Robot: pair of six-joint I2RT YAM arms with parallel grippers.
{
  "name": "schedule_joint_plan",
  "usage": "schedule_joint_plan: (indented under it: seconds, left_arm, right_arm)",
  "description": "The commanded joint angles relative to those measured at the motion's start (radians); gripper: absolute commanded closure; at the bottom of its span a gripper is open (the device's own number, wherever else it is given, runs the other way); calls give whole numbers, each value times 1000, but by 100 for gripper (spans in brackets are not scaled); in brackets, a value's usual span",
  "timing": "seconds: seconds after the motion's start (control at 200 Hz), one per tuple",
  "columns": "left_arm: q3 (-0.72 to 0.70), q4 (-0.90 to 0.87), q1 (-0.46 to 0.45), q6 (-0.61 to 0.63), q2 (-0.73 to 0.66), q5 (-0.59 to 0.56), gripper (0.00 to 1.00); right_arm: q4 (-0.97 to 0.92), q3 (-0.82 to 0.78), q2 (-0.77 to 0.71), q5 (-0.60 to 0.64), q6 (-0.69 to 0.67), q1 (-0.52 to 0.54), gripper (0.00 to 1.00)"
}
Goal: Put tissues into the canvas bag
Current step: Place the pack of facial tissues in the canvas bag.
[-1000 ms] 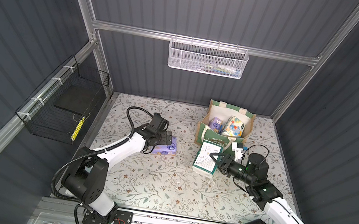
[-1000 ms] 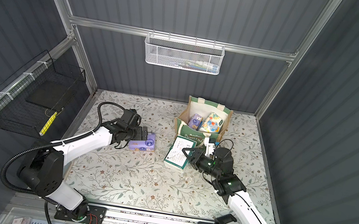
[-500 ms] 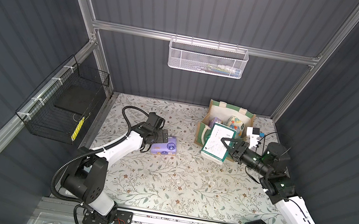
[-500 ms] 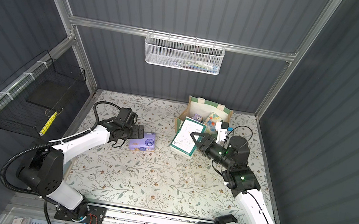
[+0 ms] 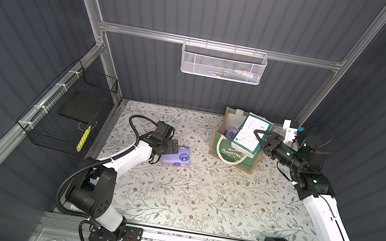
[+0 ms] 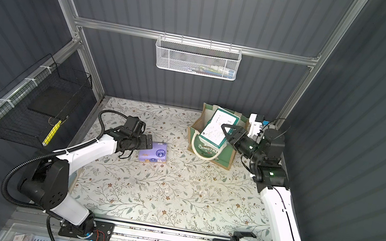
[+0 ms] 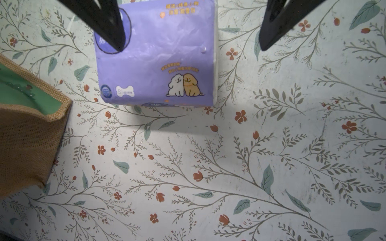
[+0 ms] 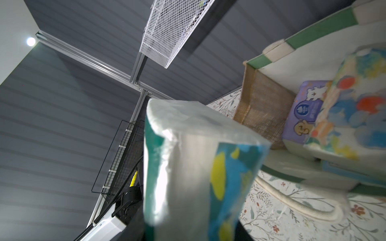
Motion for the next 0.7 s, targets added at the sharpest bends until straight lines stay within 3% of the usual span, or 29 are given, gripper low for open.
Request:
schedule_joint_plan:
  seconds: [0.0, 0.695]
  left_arm:
    - [-12, -4, 14, -1, 22, 13, 0]
    - [-17, 33, 55, 19, 78, 72, 0]
  right_arm:
    - [2, 67, 79, -4, -63, -28, 59]
    - [-54, 300, 483, 133, -174, -40, 59]
